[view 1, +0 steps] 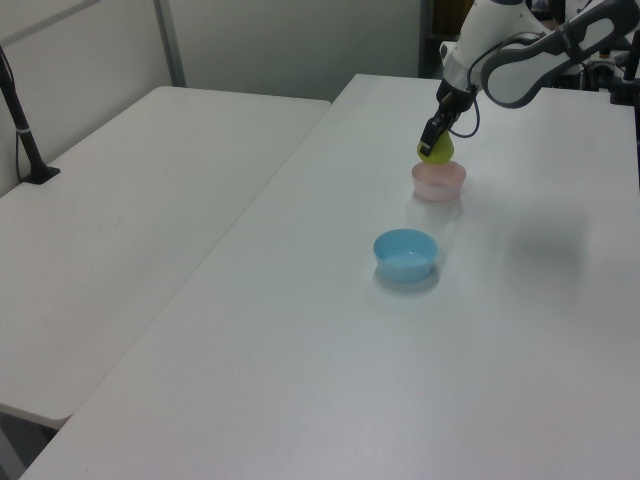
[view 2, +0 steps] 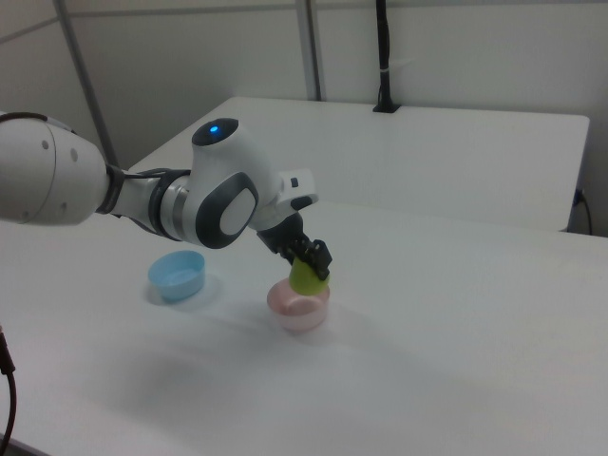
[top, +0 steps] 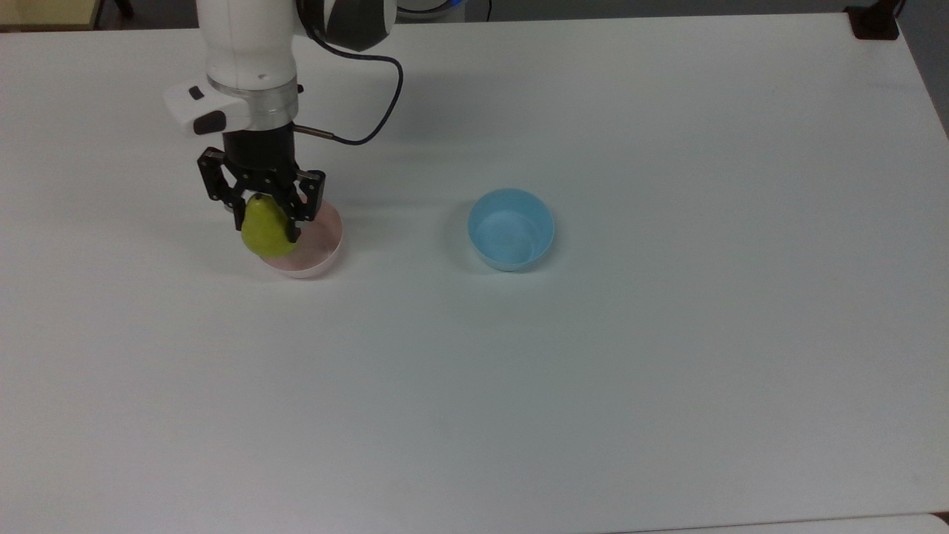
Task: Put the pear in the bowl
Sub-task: 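Carry the held pear over the pink bowl and lower it in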
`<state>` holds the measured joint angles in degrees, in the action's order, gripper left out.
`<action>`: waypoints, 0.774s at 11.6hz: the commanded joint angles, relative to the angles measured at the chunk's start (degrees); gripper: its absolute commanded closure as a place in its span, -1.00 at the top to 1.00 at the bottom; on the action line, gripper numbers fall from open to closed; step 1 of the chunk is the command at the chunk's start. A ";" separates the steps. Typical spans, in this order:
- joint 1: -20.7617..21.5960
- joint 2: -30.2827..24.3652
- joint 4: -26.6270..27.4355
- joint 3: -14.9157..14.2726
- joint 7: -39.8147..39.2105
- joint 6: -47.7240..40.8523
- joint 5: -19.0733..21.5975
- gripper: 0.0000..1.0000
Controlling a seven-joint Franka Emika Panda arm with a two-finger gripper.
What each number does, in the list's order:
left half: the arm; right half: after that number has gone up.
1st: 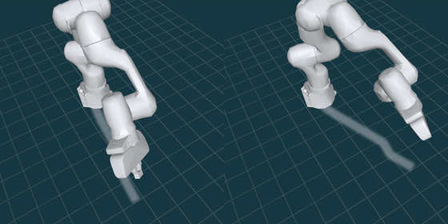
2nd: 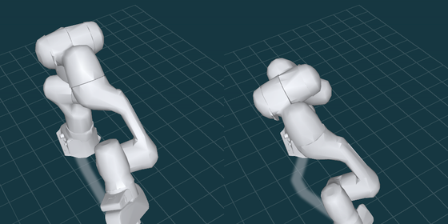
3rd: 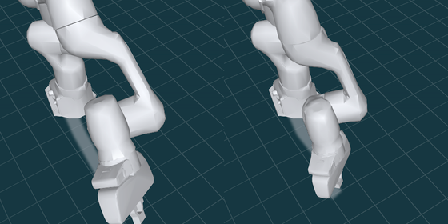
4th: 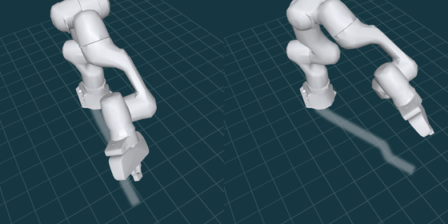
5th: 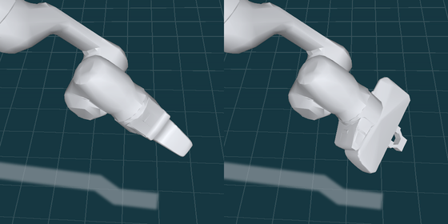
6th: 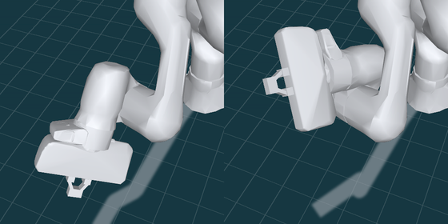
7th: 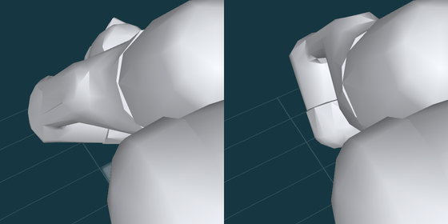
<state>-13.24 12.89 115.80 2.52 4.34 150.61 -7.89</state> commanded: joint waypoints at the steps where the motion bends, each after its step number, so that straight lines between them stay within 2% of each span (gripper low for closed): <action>1: 2.25 -1.20 2.33 -0.32 -0.30 -1.37 -0.55 0.07; 7: 2.34 1.88 1.80 -0.32 -0.30 -0.84 -1.69 0.10; 9: 2.17 2.58 1.62 -0.32 -0.30 -0.84 -1.69 0.22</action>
<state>-11.11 15.42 117.63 2.53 4.34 150.58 -8.42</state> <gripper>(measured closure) 0.330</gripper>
